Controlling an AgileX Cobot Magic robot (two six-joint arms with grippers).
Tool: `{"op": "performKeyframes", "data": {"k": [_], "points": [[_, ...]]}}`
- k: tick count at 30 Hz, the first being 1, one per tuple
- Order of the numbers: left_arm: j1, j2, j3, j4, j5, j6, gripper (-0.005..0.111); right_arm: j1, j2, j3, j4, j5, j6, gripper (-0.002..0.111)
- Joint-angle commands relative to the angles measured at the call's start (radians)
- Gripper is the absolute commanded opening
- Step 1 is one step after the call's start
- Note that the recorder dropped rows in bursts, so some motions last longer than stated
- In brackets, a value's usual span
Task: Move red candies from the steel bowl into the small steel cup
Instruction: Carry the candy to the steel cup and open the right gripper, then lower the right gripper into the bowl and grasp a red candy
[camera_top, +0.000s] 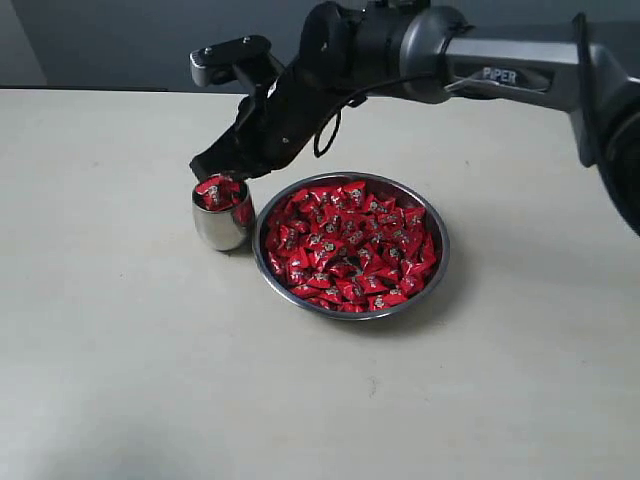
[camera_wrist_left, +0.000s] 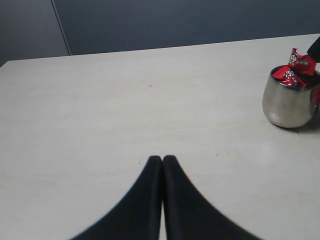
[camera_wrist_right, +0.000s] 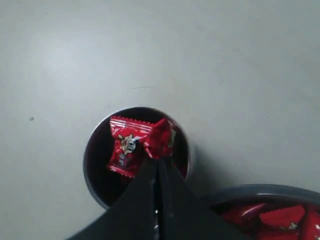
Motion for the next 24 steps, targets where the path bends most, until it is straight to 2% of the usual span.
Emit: {"op": "performKeyframes", "data": {"k": [1, 4, 10, 12, 24], "points": [[-0.005, -0.005, -0.008, 0.002, -0.005, -0.001, 0.000, 0.000, 0.035, -0.035, 0.007, 0.004, -0.005, -0.001], [-0.005, -0.005, -0.008, 0.002, -0.005, -0.001, 0.000, 0.000, 0.041, -0.035, 0.011, 0.006, -0.005, 0.000], [-0.005, -0.005, -0.008, 0.002, -0.005, -0.001, 0.000, 0.000, 0.022, -0.035, -0.013, 0.050, -0.005, 0.034], [-0.005, -0.005, -0.008, 0.002, -0.005, -0.001, 0.000, 0.000, 0.001, -0.035, -0.041, 0.073, 0.005, 0.040], [-0.005, -0.005, -0.008, 0.002, -0.005, -0.001, 0.000, -0.004, -0.160, 0.001, -0.383, 0.259, 0.238, 0.040]]}}
